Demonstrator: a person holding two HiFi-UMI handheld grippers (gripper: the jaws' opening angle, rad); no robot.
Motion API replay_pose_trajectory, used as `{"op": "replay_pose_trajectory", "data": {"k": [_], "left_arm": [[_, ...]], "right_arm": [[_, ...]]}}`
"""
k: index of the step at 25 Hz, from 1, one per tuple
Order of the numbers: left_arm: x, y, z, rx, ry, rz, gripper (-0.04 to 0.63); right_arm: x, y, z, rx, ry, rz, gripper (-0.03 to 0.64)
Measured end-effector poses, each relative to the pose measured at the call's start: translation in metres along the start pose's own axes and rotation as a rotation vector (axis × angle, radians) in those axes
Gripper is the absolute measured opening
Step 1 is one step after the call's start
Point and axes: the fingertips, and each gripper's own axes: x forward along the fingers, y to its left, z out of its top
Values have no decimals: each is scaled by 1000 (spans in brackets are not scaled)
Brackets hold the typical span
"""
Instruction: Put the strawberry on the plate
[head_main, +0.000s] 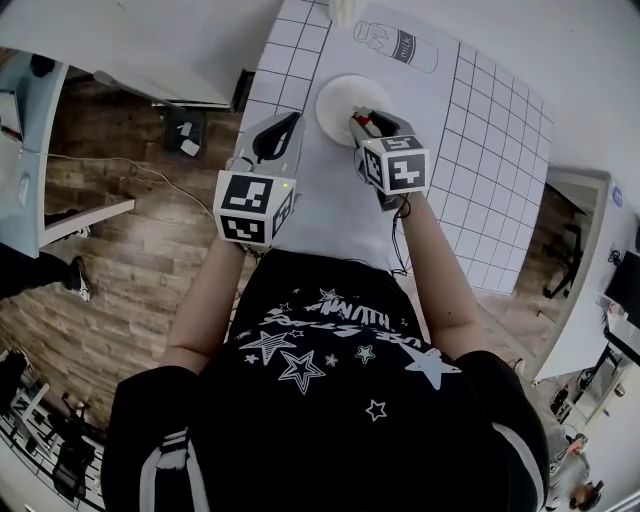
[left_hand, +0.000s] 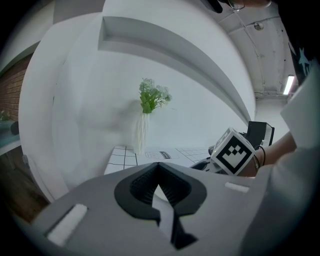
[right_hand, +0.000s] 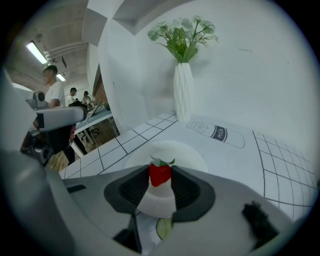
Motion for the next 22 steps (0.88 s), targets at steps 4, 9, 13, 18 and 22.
{"op": "replay_pose_trajectory", "data": {"k": [4,9,13,18,22], "left_arm": [[-1,-1,-2,-5,1,-4,9],[-2,-1,-2,-6,-1,-3,9],[-5,-1,-2,-2,1,-1,9],[-9,-10,-3,3,2,-3,9],[-13,-28,-2,26,-4,-21,9]], "right_arm": [[5,1,-3,-13,26,-7,146],[8,0,-3,-13,33,-13,146],[2,-3,1,2,10,-28,155],[-18,-5,-1,23,-27,-47,160],[-42,-10,2,50,-110,-66,160]]}}
